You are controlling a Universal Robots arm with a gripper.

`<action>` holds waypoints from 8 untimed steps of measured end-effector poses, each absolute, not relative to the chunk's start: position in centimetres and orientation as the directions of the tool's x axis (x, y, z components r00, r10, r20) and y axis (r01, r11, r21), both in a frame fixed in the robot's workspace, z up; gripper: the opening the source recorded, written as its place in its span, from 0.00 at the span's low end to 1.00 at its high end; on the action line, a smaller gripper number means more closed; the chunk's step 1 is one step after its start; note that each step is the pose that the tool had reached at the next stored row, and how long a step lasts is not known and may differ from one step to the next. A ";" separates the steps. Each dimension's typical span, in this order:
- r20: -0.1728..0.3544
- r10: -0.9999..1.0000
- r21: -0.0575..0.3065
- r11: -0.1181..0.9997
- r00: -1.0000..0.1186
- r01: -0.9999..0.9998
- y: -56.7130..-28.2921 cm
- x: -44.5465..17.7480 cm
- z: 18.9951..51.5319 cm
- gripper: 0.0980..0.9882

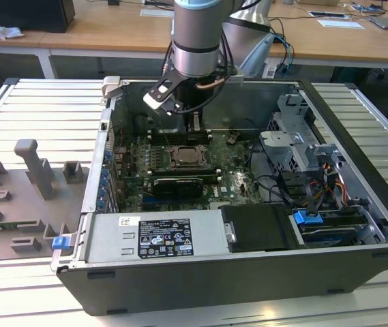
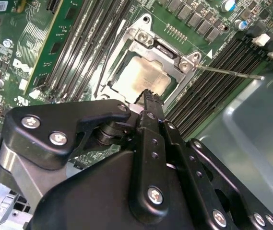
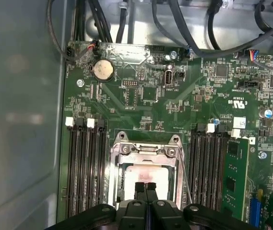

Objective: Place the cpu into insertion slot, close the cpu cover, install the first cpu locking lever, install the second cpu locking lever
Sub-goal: 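Close the cpu cover, then install the first cpu locking lever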

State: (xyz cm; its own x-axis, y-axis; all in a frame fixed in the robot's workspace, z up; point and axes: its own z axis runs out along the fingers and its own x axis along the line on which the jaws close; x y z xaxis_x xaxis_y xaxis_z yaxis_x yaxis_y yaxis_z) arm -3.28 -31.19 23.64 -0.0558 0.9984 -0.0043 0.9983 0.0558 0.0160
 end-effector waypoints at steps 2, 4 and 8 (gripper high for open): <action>-0.004 0.998 0.016 0.056 -0.056 0.998 -31.2 -3.4 23.6 0.01; -0.004 0.998 0.016 0.056 -0.056 0.998 -31.2 -3.5 23.6 0.01; -0.004 0.998 0.016 0.056 -0.056 0.998 -31.2 -3.6 23.6 0.01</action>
